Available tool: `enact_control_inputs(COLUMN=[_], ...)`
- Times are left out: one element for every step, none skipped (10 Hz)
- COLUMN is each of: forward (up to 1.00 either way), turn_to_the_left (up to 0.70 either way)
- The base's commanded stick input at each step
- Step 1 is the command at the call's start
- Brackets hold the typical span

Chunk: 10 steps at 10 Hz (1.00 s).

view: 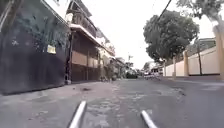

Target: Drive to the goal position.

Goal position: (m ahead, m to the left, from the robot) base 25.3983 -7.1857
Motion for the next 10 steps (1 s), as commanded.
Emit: enact_control_inputs(forward=[1.00, 1.00, 1.00, 1.00, 1.00, 1.00, 1.00, 1.00, 1.00, 1.00], turn_to_the_left=[0.00, 0.00, 0.00, 0.00, -0.21, -0.40, -0.40, -0.40, -0.40, -0.07])
